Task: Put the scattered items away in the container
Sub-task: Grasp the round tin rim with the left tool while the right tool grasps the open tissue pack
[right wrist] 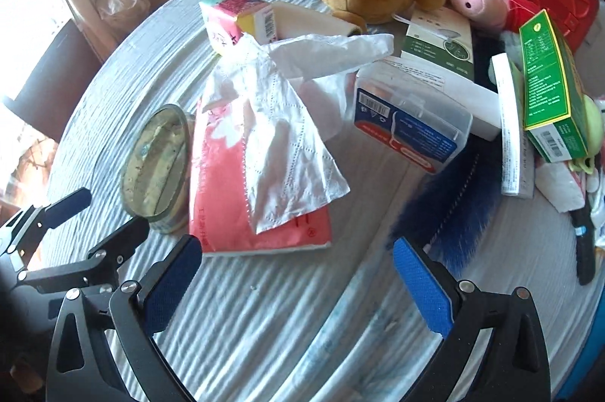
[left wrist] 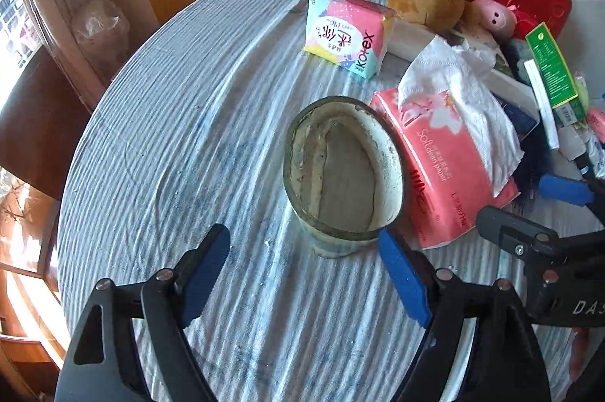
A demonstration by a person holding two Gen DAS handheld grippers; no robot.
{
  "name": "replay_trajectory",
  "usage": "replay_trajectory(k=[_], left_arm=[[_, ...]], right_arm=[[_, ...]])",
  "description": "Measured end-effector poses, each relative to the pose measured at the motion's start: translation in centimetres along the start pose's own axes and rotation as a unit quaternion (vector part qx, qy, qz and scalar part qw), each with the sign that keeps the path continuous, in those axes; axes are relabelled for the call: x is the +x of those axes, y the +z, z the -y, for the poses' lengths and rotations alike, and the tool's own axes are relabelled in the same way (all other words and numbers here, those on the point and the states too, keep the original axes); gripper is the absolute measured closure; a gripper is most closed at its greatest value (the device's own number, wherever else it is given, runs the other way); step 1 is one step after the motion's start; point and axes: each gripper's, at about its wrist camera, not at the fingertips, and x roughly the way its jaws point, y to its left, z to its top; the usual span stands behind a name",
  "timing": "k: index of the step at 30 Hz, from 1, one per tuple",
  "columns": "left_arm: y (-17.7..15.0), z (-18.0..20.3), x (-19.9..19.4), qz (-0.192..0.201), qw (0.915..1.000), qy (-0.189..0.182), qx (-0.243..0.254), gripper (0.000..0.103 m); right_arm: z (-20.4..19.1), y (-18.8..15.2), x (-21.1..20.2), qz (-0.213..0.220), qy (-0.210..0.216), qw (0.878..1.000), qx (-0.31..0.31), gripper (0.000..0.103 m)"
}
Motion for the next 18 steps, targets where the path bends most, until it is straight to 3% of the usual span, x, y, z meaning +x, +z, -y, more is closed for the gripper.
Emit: replay_trajectory(k=[4, 8, 12, 18], left_arm=[[0.7, 0.0, 0.7, -0.009, 0.9996, -0.024, 0.015, 0.020], [1.1, 1.8, 1.5, -0.020, 0.9976, -0.046, 0.049, 0.020], [2.2, 2.5, 3.0, -0.008, 0.9981, -0.009, 0.061, 0.020], [2.4, -0.8, 3.2, -0.011, 0.9990, -0.008, 0.043, 0.029]], right_arm=[[1.1, 0.8, 0.8, -0.012, 0.023, 1.000, 0.012, 0.000], [2.4, 0.9, -0.5, 0.000, 0.019, 1.000, 0.019, 0.000], [3.5, 1.3, -1.6, 0.004, 0.008, 1.000, 0.022, 0.000], [0.2, 1.3, -0.2, -0.011, 0.022, 1.000, -0.015, 0.000]])
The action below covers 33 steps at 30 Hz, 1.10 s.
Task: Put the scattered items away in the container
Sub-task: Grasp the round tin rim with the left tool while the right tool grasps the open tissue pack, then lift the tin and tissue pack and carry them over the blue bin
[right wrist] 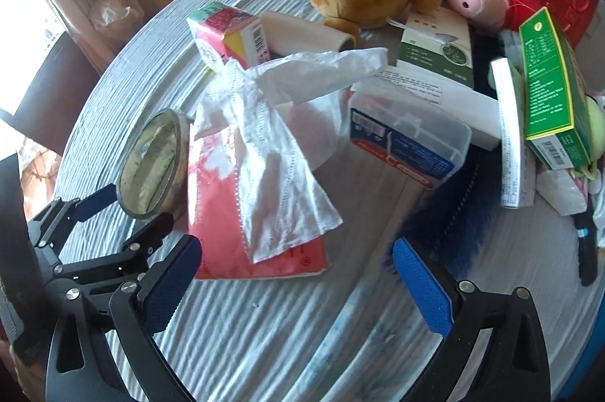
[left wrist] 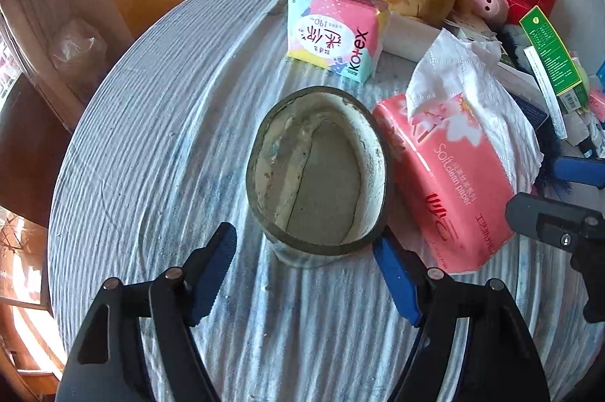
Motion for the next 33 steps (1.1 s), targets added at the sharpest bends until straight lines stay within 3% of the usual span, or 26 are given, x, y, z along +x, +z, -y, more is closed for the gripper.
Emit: replay_trajectory(k=[5, 12, 18, 20, 21, 26, 33], left_arm=[[-0.2, -0.9, 0.4, -0.011, 0.9999, -0.008, 0.006, 0.029], [2.8, 1.1, 2.3, -0.005, 0.9979, -0.003, 0.065, 0.029], [3.6, 0.9, 3.5, 0.008, 0.9986, -0.026, 0.045, 0.032], [3.3, 0.6, 3.2, 0.009, 0.9988, -0.028, 0.039, 0.033], [3.1, 0.5, 3.0, 0.009, 0.9989, -0.028, 0.035, 0.033], [2.0, 0.7, 0.9, 0.017, 0.9994, -0.022, 0.019, 0.034], [0.6, 2.6, -3.9, 0.046, 0.9989, -0.013, 0.001, 0.034]], right_arm=[[-1.8, 0.2, 3.2, -0.024, -0.005, 0.999, -0.021, 0.000], [-0.3, 1.0, 4.0, -0.019, -0.023, 1.000, -0.006, 0.000], [0.3, 2.3, 5.6, -0.010, -0.004, 1.000, 0.000, 0.001], [0.4, 2.2, 5.7, -0.006, -0.001, 1.000, 0.003, 0.008], [0.3, 2.0, 5.6, -0.004, -0.001, 1.000, 0.002, 0.017], [0.0, 1.0, 4.0, 0.001, 0.005, 1.000, -0.023, 0.018], [1.3, -0.3, -1.4, 0.046, 0.011, 0.998, -0.035, 0.018]])
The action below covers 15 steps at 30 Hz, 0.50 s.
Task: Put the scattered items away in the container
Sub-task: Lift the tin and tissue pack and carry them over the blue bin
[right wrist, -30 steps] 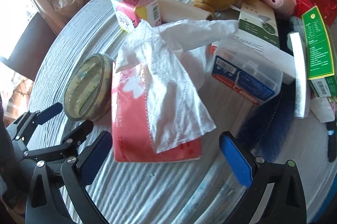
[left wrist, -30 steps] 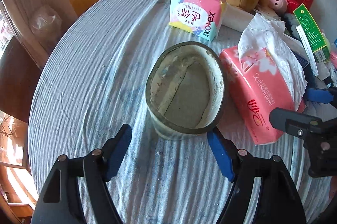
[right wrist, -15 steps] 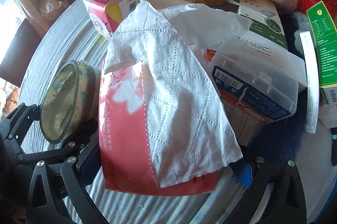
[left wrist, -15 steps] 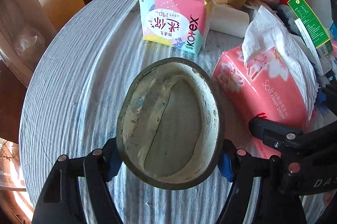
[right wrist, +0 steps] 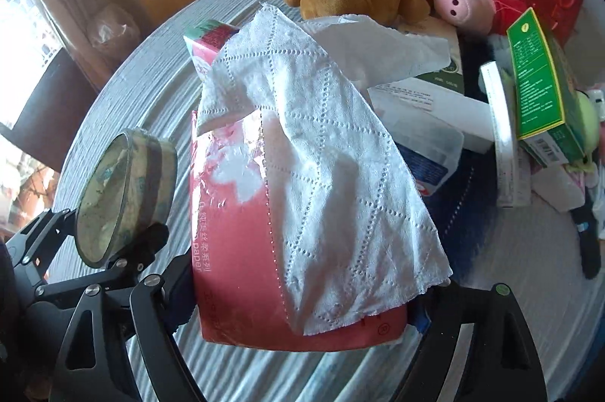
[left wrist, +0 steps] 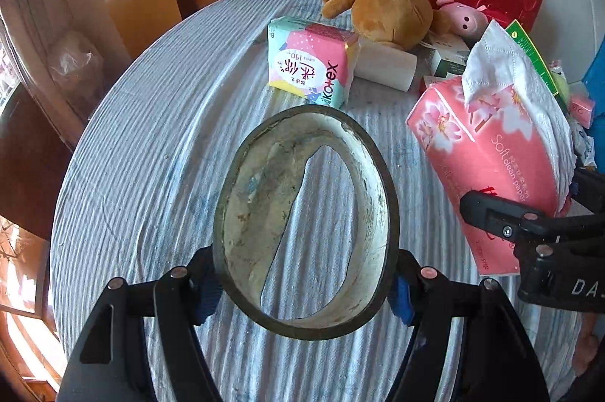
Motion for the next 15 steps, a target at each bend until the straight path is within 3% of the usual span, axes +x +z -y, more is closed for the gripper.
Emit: replay_trajectory(k=[15], left_arm=[[-2.2, 7.4, -16.9, 0.115, 0.9924, 0.036, -0.023, 0.034]], right_arm=[[7.8, -8.1, -19.1, 0.144, -0.015, 0.989, -0.030, 0.018]])
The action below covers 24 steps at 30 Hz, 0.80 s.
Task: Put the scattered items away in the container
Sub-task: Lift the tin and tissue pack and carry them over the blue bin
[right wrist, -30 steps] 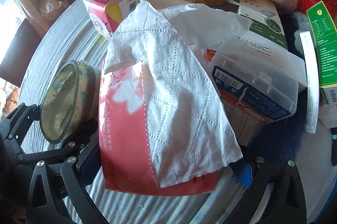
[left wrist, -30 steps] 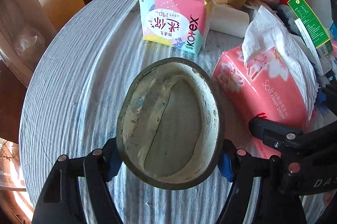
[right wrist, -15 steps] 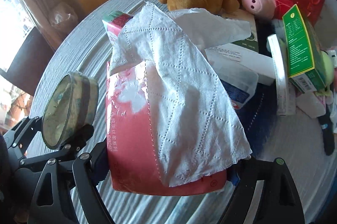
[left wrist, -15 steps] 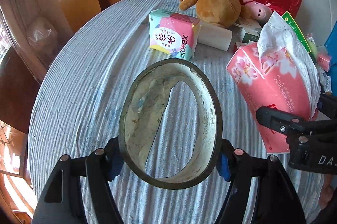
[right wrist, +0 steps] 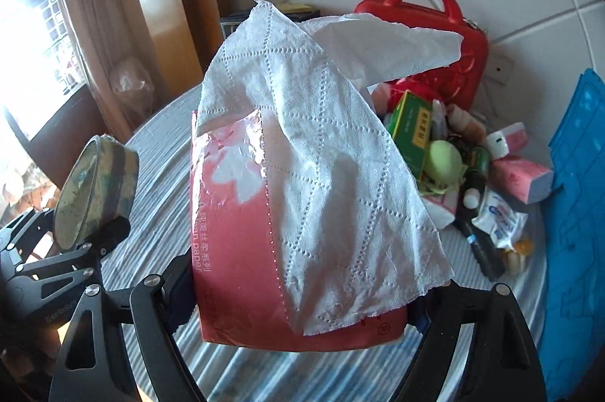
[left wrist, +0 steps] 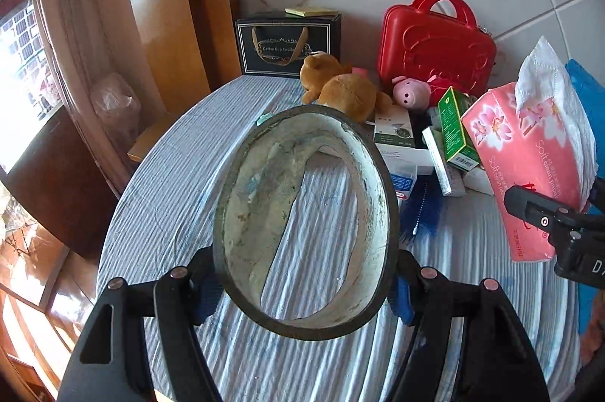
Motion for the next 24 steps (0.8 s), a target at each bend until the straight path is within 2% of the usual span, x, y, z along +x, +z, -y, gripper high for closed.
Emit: replay_trajectory(k=[4, 11, 17, 24], left_arm=[[0.3, 1.9, -3.8, 0.027, 0.9995, -0.009, 0.013, 0.034], [-0.4, 4.5, -9.3, 0.070, 0.9950, -0.055, 0.045, 0.034], [-1.4, 7.0, -12.2, 0.082, 0.9902, -0.088, 0.071, 0.034], [-1.2, 12.7, -15.0, 0.101, 0.9825, -0.117, 0.104, 0.034]], right_arm=[[1.8, -0.5, -4.6, 0.032, -0.011, 0.999, 0.008, 0.018], [3.0, -2.8, -12.6, 0.078, -0.050, 0.995, 0.030, 0.018], [4.2, -5.2, -17.6, 0.095, -0.085, 0.991, 0.040, 0.018], [8.5, -7.1, -22.6, 0.123, -0.122, 0.983, 0.061, 0.018]])
